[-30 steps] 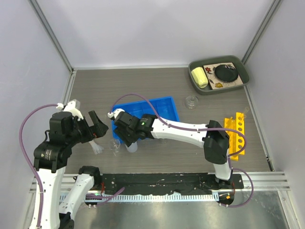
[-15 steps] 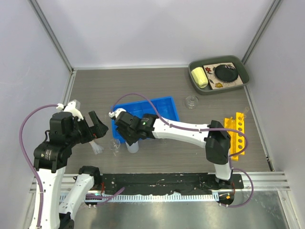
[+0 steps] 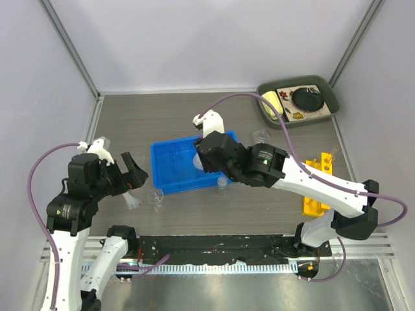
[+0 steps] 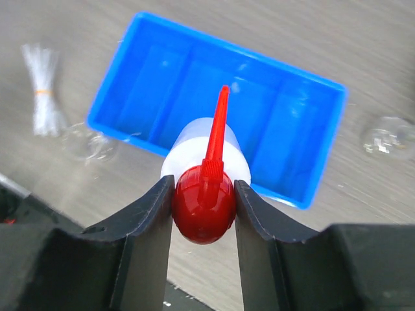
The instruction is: Organize the chemistry lab equipment
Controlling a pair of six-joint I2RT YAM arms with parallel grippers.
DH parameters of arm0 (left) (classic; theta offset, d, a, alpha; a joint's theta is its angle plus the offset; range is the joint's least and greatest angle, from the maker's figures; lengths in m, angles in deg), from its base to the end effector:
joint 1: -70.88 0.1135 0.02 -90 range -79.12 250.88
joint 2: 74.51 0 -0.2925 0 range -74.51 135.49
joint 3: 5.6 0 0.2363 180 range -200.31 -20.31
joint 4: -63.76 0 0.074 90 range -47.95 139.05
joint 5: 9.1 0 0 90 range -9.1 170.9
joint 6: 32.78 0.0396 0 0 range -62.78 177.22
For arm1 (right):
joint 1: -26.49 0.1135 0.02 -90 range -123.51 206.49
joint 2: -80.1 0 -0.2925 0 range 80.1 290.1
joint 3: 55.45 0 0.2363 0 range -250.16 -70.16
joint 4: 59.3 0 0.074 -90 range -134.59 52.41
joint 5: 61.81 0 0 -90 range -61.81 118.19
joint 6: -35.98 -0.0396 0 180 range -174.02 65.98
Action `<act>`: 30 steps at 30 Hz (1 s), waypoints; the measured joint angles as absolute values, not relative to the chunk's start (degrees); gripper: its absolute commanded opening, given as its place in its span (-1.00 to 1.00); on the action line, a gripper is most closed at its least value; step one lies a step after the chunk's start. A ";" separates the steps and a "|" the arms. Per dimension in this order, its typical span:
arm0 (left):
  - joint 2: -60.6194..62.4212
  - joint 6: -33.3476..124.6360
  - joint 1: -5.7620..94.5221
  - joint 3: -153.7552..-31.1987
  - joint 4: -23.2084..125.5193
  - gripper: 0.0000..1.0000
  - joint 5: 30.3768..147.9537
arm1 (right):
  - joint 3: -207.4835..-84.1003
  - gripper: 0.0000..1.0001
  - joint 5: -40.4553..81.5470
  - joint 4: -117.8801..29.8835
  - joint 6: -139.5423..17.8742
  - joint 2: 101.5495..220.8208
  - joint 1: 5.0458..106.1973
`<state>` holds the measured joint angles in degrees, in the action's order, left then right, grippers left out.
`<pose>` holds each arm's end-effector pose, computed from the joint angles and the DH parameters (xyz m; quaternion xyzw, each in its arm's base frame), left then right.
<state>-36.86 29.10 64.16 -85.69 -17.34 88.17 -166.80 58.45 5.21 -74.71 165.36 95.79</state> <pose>0.0503 -0.0110 0.3809 -0.1400 0.8890 -0.1839 0.3954 0.1222 0.2669 0.4417 -0.2543 0.8389 0.1308 0.4632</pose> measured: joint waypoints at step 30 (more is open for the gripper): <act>-39.81 29.13 64.16 -82.46 -16.77 0.99 89.09 | -119.00 -0.99 71.89 -49.11 -64.76 162.10 78.35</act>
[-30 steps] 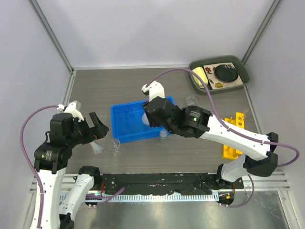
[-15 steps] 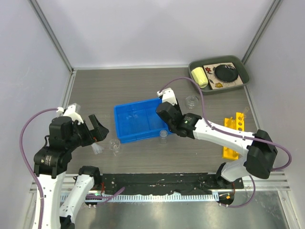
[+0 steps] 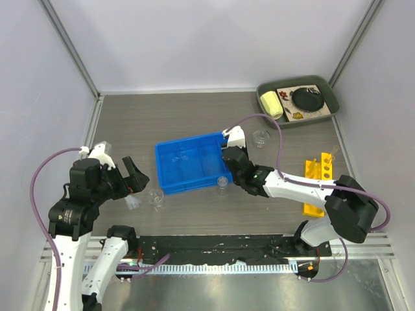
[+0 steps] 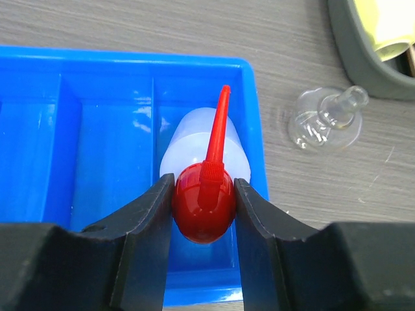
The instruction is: Organize the chemistry lab equipment
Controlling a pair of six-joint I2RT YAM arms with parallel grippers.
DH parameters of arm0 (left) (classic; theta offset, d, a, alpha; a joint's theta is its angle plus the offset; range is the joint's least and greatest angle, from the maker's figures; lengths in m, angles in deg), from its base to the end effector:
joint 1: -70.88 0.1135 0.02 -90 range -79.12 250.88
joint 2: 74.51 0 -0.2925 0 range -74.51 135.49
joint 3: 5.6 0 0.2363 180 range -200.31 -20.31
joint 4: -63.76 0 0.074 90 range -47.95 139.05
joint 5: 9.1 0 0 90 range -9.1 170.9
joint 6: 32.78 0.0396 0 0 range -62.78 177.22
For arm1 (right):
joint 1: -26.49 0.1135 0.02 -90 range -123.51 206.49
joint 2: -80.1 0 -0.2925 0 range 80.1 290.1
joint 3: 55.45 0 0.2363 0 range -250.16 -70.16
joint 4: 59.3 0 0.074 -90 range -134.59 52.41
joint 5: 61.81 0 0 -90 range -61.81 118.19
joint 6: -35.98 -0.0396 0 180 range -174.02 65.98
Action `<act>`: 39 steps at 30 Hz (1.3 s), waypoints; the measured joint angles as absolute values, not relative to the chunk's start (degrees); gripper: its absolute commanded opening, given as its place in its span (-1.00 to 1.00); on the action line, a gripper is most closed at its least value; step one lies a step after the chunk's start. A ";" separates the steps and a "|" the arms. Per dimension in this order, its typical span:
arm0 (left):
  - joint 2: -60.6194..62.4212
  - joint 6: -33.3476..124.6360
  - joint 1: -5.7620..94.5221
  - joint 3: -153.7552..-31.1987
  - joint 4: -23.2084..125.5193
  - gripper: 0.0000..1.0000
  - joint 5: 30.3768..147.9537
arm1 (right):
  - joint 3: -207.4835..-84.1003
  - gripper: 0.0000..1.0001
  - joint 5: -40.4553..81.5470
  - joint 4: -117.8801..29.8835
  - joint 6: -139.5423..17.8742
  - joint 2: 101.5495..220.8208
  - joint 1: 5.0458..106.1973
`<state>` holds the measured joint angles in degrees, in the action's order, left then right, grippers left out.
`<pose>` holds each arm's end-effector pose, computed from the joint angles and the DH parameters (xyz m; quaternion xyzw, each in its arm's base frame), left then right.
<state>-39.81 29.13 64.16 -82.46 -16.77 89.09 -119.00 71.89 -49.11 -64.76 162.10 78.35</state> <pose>0.0425 -0.0107 0.3684 -0.1359 0.8881 -0.1913 0.3952 0.2028 0.2140 0.2792 -0.1025 0.8141 -0.0275 0.5710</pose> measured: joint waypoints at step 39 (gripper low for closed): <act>-39.89 29.19 64.16 -79.51 -15.96 1.00 89.70 | -127.67 0.65 83.28 -44.56 -66.38 148.37 77.65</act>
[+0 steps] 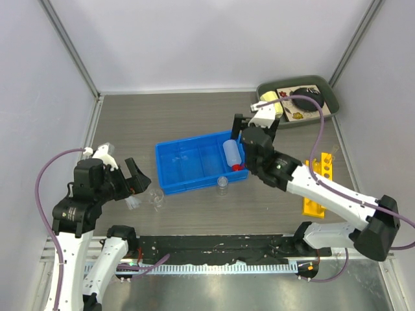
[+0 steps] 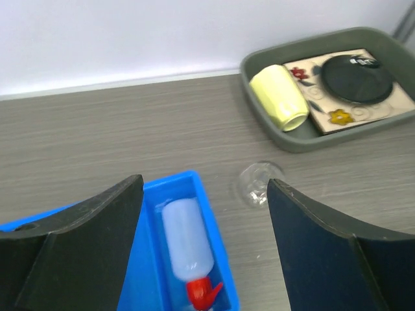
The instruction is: Organize the chemistry lab equipment
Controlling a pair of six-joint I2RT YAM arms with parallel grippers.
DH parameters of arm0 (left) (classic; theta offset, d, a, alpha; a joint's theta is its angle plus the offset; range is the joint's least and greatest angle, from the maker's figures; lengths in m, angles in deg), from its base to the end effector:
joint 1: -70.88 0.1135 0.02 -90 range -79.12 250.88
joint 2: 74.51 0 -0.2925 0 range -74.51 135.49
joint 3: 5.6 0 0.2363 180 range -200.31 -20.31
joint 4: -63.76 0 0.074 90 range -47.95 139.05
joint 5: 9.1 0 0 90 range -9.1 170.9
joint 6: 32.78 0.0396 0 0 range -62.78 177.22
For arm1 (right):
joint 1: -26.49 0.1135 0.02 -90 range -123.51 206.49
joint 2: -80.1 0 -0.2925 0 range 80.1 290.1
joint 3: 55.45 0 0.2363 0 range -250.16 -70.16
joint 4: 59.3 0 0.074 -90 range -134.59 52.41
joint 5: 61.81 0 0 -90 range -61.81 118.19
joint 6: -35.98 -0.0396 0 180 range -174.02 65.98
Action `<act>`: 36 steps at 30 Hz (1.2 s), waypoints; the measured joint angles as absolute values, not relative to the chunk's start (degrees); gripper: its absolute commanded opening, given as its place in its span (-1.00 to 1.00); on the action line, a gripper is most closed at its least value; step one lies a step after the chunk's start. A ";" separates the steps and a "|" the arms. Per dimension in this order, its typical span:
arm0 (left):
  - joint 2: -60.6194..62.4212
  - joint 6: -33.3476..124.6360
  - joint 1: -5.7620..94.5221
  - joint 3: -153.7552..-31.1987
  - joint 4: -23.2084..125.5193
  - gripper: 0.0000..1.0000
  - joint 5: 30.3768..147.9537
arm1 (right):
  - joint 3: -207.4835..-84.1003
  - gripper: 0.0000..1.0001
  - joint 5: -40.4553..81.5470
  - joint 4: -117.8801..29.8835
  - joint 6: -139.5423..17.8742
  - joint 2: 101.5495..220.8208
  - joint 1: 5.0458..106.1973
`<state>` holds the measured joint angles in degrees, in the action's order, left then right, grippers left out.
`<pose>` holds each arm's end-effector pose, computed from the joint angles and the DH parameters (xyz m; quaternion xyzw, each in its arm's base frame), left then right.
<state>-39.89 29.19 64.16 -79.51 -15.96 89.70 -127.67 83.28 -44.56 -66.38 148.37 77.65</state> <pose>0.0473 -0.0117 0.3559 -0.1358 0.8956 -0.1913 0.3781 0.1773 0.1684 0.3834 0.0512 0.7423 -0.0054 0.6681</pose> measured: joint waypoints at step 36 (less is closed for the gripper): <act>-40.46 29.35 64.16 -79.18 -16.07 1.00 94.01 | -162.40 0.09 52.44 -3.32 -76.17 191.39 46.00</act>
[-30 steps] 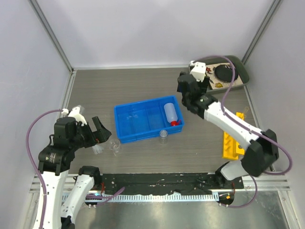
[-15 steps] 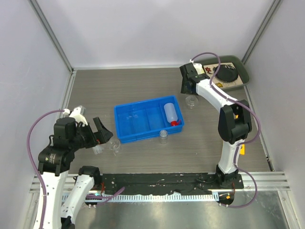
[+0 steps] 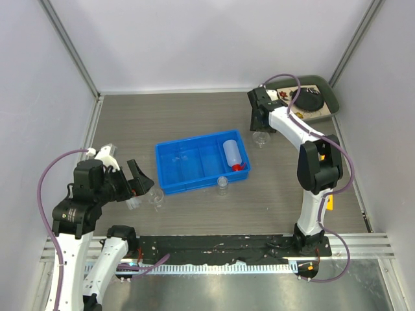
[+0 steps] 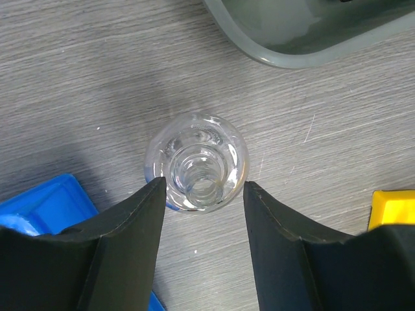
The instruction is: Organize the chemistry lab equipment
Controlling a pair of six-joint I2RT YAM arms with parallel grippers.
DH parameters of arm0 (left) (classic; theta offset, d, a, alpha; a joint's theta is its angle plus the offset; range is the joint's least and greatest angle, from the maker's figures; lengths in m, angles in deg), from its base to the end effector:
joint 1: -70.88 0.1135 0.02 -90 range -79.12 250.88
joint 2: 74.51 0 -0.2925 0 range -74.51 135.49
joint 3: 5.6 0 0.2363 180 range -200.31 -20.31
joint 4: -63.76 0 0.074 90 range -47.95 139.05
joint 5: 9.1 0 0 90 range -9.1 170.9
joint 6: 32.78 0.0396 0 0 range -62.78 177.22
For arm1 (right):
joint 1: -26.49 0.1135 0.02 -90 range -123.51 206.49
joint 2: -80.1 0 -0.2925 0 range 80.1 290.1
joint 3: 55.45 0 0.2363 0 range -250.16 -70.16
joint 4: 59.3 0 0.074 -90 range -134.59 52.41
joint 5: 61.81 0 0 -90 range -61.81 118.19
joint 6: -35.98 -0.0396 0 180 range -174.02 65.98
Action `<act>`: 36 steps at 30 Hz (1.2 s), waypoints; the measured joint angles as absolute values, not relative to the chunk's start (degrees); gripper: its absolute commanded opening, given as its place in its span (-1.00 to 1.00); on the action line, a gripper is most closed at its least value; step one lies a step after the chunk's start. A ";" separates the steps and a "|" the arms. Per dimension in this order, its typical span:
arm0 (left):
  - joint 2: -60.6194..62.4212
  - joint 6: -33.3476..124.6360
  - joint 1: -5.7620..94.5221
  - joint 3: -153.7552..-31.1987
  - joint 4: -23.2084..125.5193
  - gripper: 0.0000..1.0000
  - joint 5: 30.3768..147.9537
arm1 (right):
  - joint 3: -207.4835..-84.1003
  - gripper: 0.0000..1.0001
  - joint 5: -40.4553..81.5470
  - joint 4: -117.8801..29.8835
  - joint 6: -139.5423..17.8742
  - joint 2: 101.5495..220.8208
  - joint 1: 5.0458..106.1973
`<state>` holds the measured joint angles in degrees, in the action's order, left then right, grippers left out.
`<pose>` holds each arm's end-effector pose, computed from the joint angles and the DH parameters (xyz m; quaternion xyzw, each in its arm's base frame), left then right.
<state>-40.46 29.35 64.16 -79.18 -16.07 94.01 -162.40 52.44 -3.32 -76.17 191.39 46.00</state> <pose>0.0444 -0.0143 0.3549 -0.1183 0.8950 -0.2230 0.3678 0.3979 0.1237 0.2725 0.0756 0.9436 -0.1007 0.3062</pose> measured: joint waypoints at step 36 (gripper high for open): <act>-40.62 29.50 64.16 -79.18 -16.42 1.00 93.99 | -163.21 -0.99 57.55 2.82 -74.86 182.89 54.59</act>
